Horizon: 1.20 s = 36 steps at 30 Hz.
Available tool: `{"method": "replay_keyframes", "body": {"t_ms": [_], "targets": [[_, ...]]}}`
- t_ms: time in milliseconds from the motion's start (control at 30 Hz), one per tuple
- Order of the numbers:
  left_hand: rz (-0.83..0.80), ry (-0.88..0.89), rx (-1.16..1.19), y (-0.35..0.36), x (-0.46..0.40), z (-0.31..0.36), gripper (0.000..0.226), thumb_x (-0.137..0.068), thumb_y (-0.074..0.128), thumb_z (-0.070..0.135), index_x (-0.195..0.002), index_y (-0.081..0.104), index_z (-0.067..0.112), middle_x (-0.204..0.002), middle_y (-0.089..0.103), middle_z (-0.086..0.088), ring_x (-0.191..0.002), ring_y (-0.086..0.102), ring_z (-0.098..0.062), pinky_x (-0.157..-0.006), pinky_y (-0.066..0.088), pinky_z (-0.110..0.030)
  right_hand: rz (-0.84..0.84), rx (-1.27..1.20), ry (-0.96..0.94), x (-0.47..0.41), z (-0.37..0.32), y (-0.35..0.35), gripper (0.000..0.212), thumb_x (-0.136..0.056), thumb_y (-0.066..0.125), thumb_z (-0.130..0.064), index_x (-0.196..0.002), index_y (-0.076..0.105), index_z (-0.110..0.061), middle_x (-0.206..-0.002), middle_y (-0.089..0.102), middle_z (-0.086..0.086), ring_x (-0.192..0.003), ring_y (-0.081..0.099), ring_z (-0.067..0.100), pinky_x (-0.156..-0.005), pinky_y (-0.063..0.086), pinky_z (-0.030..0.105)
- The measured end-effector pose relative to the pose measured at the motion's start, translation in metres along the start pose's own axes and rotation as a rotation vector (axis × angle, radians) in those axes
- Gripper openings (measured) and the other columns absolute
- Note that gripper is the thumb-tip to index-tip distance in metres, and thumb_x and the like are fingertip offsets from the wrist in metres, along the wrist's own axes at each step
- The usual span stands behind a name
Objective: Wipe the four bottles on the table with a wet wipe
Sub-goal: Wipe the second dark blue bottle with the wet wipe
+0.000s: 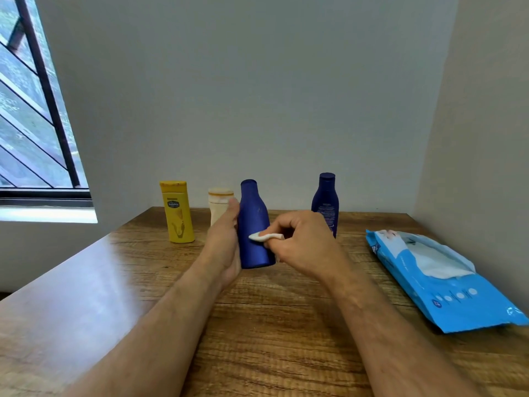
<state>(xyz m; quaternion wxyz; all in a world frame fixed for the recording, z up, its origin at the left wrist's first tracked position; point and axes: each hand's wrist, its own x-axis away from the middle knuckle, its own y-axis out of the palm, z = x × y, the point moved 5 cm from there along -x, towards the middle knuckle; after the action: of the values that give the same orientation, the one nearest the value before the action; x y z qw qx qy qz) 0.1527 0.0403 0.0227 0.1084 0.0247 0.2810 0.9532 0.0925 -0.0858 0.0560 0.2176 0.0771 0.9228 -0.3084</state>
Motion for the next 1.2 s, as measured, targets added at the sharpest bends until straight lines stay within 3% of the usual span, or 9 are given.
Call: {"method": "replay_keyframes", "body": {"t_ms": [167, 300, 367, 500, 567, 733, 833, 1000, 1200], "targets": [[-0.159, -0.058, -0.002, 0.014, 0.012, -0.004, 0.041, -0.107, 0.039, 0.035, -0.117, 0.065, 0.005, -0.1, 0.075, -0.018, -0.083, 0.074, -0.026, -0.073, 0.062, -0.04, 0.192, -0.077, 0.021, -0.001, 0.001, -0.012, 0.002, -0.087, 0.075, -0.024, -0.088, 0.078, -0.025, -0.08, 0.072, -0.01, -0.066, 0.067, 0.005, -0.057, 0.057, 0.021], [-0.229, -0.098, -0.152, 0.02, 0.016, -0.012, 0.045, -0.103, 0.046, 0.046, -0.12, 0.066, 0.01, -0.103, 0.073, -0.016, -0.088, 0.069, -0.03, -0.082, 0.055, -0.049, 0.374, -0.269, 0.02, 0.003, -0.002, -0.027, 0.006, -0.092, 0.071, -0.018, -0.093, 0.076, -0.022, -0.081, 0.071, -0.006, -0.061, 0.064, -0.002, -0.047, 0.048, 0.011], [-0.2, -0.056, -0.171, 0.017, 0.014, -0.009, 0.046, -0.102, 0.046, 0.048, -0.119, 0.067, 0.011, -0.102, 0.073, -0.016, -0.086, 0.069, -0.028, -0.077, 0.056, -0.046, 0.302, -0.283, 0.024, 0.003, -0.002, -0.026, 0.008, -0.091, 0.072, -0.017, -0.096, 0.078, -0.02, -0.084, 0.072, -0.006, -0.066, 0.065, -0.003, -0.051, 0.049, 0.011], [-0.084, 0.039, -0.037, 0.007, 0.006, 0.002, 0.048, -0.102, 0.046, 0.047, -0.116, 0.065, 0.005, -0.1, 0.073, -0.018, -0.085, 0.071, -0.027, -0.079, 0.059, -0.042, -0.117, -0.007, 0.008, 0.004, -0.006, 0.006, 0.014, -0.086, 0.074, -0.016, -0.094, 0.081, -0.026, -0.083, 0.074, -0.011, -0.073, 0.068, 0.003, -0.069, 0.057, 0.019], [-0.052, 0.049, -0.007, 0.004, 0.005, 0.005, 0.048, -0.102, 0.047, 0.047, -0.119, 0.064, 0.005, -0.101, 0.073, -0.019, -0.086, 0.071, -0.028, -0.081, 0.059, -0.042, -0.158, 0.133, -0.072, 0.005, -0.01, 0.014, 0.014, -0.086, 0.073, -0.02, -0.096, 0.08, -0.028, -0.087, 0.073, -0.012, -0.077, 0.066, 0.003, -0.077, 0.059, 0.025], [-0.193, -0.008, -0.191, 0.018, 0.017, -0.008, 0.044, -0.105, 0.042, 0.043, -0.104, 0.072, 0.011, -0.091, 0.074, -0.013, -0.074, 0.07, -0.021, -0.071, 0.056, -0.038, 0.225, -0.012, -0.078, 0.004, -0.011, -0.008, 0.013, -0.089, 0.069, -0.02, -0.096, 0.077, -0.029, -0.094, 0.068, -0.013, -0.081, 0.064, 0.003, -0.077, 0.059, 0.026], [-0.216, -0.089, -0.183, 0.019, 0.017, -0.014, 0.041, -0.104, 0.041, 0.04, -0.116, 0.067, 0.011, -0.097, 0.072, -0.015, -0.075, 0.068, -0.025, -0.074, 0.054, -0.043, 0.344, -0.043, -0.042, 0.002, -0.006, -0.016, 0.013, -0.091, 0.069, -0.021, -0.102, 0.075, -0.025, -0.102, 0.068, -0.007, -0.084, 0.065, 0.006, -0.076, 0.062, 0.032], [-0.217, -0.047, -0.025, 0.017, 0.014, -0.005, 0.043, -0.103, 0.041, 0.029, -0.133, 0.059, 0.005, -0.1, 0.071, -0.016, -0.084, 0.069, -0.024, -0.077, 0.057, -0.039, 0.126, 0.05, -0.124, 0.004, -0.01, -0.003, 0.019, -0.089, 0.07, -0.018, -0.104, 0.078, -0.027, -0.097, 0.064, -0.009, -0.083, 0.061, 0.005, -0.075, 0.052, 0.016], [-0.169, -0.017, 0.157, 0.005, 0.005, 0.006, 0.043, -0.099, 0.048, 0.032, -0.136, 0.056, 0.01, -0.104, 0.069, -0.018, -0.086, 0.069, -0.027, -0.073, 0.061, -0.039, -0.086, 0.155, -0.205, 0.004, -0.014, 0.015, 0.019, -0.084, 0.072, -0.02, -0.1, 0.079, -0.027, -0.098, 0.068, -0.01, -0.085, 0.065, 0.006, -0.082, 0.058, 0.026]]}}
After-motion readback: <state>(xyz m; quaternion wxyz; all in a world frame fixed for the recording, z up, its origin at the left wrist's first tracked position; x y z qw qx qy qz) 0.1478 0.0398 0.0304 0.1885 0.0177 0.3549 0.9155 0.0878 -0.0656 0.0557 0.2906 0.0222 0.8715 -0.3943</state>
